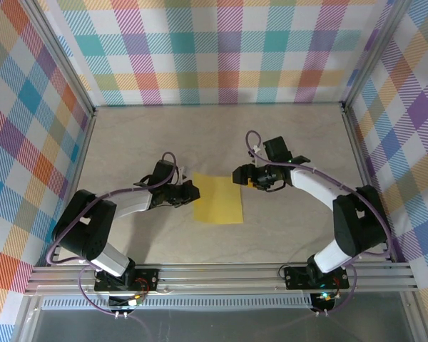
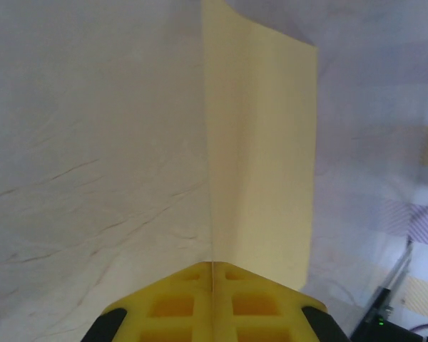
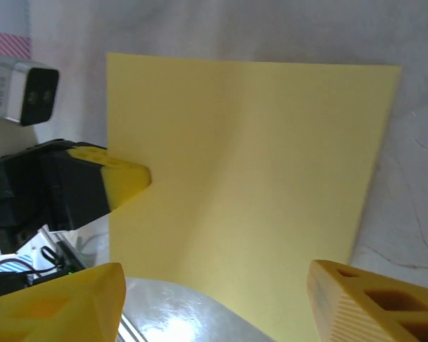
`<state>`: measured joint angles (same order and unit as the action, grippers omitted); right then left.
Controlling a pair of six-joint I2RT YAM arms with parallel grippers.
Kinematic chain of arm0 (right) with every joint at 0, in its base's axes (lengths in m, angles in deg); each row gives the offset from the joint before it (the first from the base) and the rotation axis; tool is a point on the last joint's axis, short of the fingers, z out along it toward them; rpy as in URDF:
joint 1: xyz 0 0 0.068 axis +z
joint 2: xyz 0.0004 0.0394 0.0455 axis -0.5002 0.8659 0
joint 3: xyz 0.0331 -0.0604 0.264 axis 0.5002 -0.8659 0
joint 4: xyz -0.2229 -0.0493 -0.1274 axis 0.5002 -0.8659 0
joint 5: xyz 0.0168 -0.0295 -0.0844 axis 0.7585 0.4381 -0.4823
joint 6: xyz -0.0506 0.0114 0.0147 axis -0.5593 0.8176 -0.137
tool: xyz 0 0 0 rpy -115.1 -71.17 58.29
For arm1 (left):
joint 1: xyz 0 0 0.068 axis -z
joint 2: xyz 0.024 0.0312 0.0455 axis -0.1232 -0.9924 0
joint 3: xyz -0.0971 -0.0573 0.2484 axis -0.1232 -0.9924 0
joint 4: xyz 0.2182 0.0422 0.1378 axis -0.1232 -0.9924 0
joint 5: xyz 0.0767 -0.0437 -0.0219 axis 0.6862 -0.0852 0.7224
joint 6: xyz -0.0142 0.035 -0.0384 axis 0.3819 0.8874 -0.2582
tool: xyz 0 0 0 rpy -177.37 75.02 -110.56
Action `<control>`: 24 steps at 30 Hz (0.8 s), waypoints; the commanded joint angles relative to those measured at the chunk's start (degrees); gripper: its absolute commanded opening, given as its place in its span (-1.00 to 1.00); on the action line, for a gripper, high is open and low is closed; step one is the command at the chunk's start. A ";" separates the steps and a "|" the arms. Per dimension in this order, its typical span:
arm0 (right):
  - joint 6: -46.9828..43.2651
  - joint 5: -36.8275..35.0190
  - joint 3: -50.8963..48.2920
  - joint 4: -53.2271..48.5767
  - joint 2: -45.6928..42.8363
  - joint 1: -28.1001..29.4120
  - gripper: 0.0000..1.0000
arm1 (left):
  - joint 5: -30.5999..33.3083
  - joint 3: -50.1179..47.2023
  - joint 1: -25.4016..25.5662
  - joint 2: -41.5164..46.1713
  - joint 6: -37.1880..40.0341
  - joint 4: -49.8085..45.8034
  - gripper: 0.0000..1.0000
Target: Fold a paper plane with a square sheet of paper (fold left side to right side)
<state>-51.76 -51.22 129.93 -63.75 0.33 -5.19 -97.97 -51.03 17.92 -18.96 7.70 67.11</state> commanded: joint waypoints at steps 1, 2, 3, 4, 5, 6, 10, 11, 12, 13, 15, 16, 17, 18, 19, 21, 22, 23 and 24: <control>1.41 -1.48 -0.39 1.29 1.86 0.62 0.24 | 2.85 2.36 0.58 -0.55 1.46 -3.32 -1.00; 1.47 -1.48 -0.48 1.40 2.78 0.75 0.18 | 3.04 2.58 0.67 -0.68 1.71 -3.77 -1.00; 1.43 -1.48 -0.48 1.49 3.73 0.92 0.11 | 3.00 2.80 0.67 -0.79 1.97 -4.00 -1.00; 1.53 -1.45 -0.42 1.61 4.60 1.10 0.05 | 2.99 2.92 0.67 -0.90 2.09 -4.24 -1.00; 1.59 -1.37 -0.34 1.81 5.62 1.35 -0.02 | 2.90 3.11 0.67 -1.02 2.23 -4.39 -1.00; 1.60 -1.51 -0.26 1.74 6.62 1.60 -0.10 | 2.73 3.33 0.72 -1.21 2.39 -4.58 -1.00; 2.03 -2.44 0.09 1.52 9.69 2.21 -0.28 | 2.43 3.88 0.85 -1.52 2.86 -5.13 -1.00; 2.13 -2.80 0.13 1.41 10.29 2.25 -0.33 | 2.17 4.03 0.93 -1.67 3.05 -5.32 -1.00; 2.36 -2.96 0.13 1.27 10.84 2.25 -0.36 | 2.03 4.20 0.93 -1.72 3.35 -5.63 -1.00; 2.52 -3.01 0.08 1.31 11.39 2.33 -0.40 | 1.86 4.35 1.02 -1.92 3.70 -5.92 -1.00; 2.68 -3.17 0.00 1.08 12.32 2.34 -0.49 | 1.76 5.08 1.02 -2.21 4.52 -6.89 -1.00; 2.74 -3.46 0.01 0.69 12.76 2.43 -0.53 | 1.76 5.34 1.02 -2.30 4.93 -7.43 -0.99; 2.82 -3.71 0.06 0.45 13.13 2.43 -0.58 | 1.76 5.63 1.02 -2.39 5.24 -7.90 -0.96; 2.82 -4.11 0.05 0.16 13.42 2.47 -0.62 | 1.85 5.75 1.11 -2.39 5.34 -8.05 -0.93; 2.77 -4.56 0.05 -0.29 13.77 2.49 -0.68 | 1.80 5.89 1.10 -2.31 5.26 -7.93 -0.88; 2.84 -5.63 0.13 -1.28 14.52 2.52 -0.76 | 1.41 6.44 1.28 -2.31 5.02 -7.95 -0.77; 2.78 -6.07 0.11 -1.74 14.87 2.52 -0.80 | 1.21 6.92 1.37 -2.26 4.99 -8.18 -0.71; 2.83 -6.47 0.10 -2.14 15.16 2.52 -0.85 | 0.92 7.34 1.46 -2.15 5.00 -8.31 -0.66; 2.89 -6.72 0.15 -2.38 15.37 2.51 -0.88 | 0.85 7.63 1.63 -2.05 4.91 -8.47 -0.62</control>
<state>-48.77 -55.95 129.71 -63.51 14.54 -3.01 -96.04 -45.50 18.83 -21.01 11.92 60.16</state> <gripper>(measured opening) 0.072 0.179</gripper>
